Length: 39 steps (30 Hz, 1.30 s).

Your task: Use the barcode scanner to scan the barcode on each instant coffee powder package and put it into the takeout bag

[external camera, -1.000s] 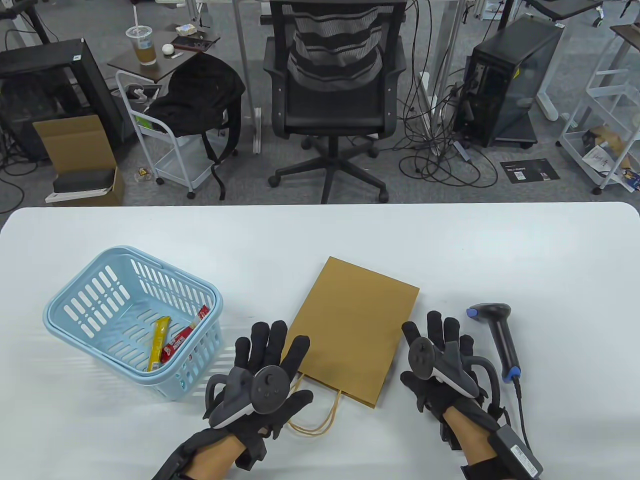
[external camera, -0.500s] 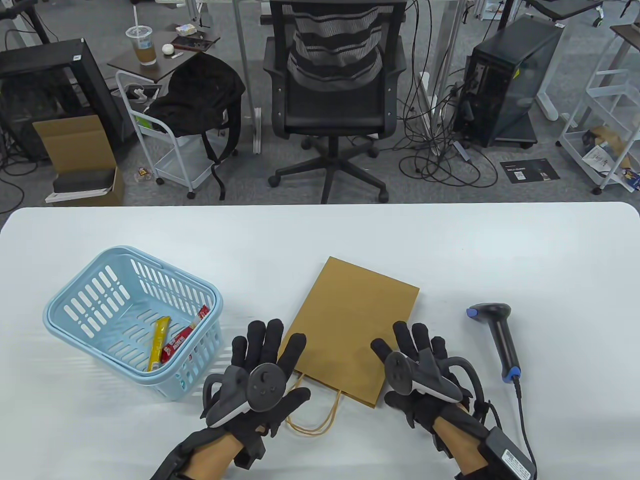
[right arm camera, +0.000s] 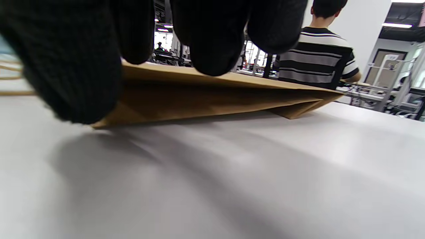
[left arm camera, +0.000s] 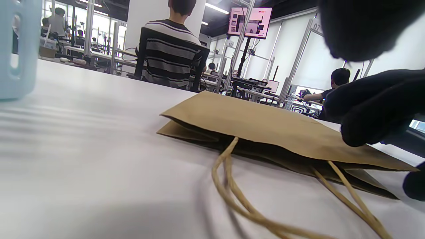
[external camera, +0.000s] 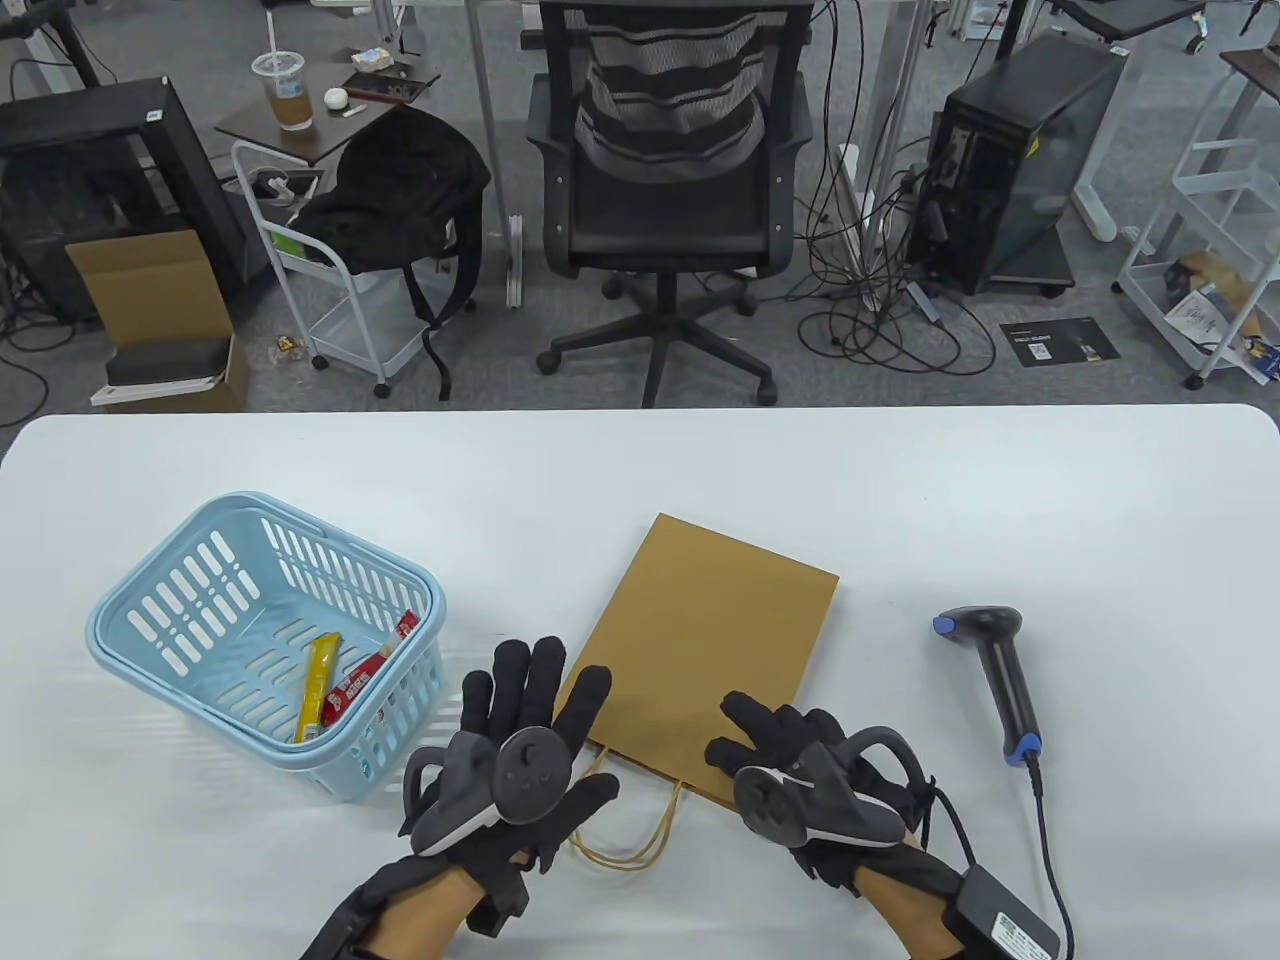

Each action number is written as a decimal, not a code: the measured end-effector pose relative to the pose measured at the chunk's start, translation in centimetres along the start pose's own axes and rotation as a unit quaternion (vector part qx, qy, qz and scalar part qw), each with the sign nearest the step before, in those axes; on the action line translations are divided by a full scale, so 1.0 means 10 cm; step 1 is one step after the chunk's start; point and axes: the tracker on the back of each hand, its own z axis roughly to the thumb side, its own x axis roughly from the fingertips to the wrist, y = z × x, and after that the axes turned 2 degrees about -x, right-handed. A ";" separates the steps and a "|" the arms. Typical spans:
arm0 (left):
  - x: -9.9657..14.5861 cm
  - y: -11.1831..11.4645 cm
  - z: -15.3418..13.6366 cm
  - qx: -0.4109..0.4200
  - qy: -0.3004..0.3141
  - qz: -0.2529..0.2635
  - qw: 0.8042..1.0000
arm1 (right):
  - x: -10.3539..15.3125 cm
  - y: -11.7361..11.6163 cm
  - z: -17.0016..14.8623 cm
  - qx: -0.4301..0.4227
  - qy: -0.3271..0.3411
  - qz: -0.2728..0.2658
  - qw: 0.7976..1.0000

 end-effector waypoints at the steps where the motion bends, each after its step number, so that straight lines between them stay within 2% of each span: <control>1: 0.00 -0.01 0.00 0.003 0.001 0.003 1.000 | 0.00 0.00 0.01 -0.014 0.009 -0.007 1.000; 4: 0.00 -0.01 0.00 0.002 -0.001 0.004 1.000 | 0.00 0.00 0.03 0.010 0.011 -0.009 1.000; 8: 0.00 -0.02 -0.01 0.000 -0.004 0.002 1.000 | 0.01 0.03 0.00 -0.023 0.017 -0.051 0.998; 13: 0.02 -0.09 -0.03 0.023 -0.007 0.031 0.999 | 0.02 0.20 -0.10 -0.069 -0.005 -0.086 0.994; 19: 0.06 -0.16 -0.05 0.067 0.007 0.079 0.995 | -0.11 0.44 -0.18 -0.073 -0.025 -0.064 0.995; 22: 0.08 -0.18 -0.06 0.091 0.007 0.101 0.991 | -0.21 0.56 -0.20 -0.118 -0.035 -0.031 0.992; 25: 0.10 -0.21 -0.09 0.113 0.008 0.128 0.985 | -0.25 0.66 -0.29 -0.095 -0.070 -0.066 0.991; 27: 0.12 -0.22 -0.10 0.120 0.006 0.140 0.983 | -0.25 0.65 -0.38 -0.101 -0.095 -0.075 0.987; 29: 0.12 -0.24 -0.12 0.123 0.001 0.152 0.981 | -0.18 0.56 -0.52 -0.140 -0.122 -0.114 0.976; 33: 0.11 -0.22 -0.15 0.132 -0.008 0.155 0.979 | -0.01 0.43 -0.72 -0.179 -0.148 -0.160 0.959; 35: 0.09 -0.19 -0.16 0.141 -0.011 0.154 0.978 | 0.05 0.43 -0.80 -0.169 -0.159 -0.184 0.955; 39: 0.05 -0.11 -0.18 0.185 -0.014 0.140 0.973 | 0.16 0.44 -0.95 -0.203 -0.177 -0.241 0.933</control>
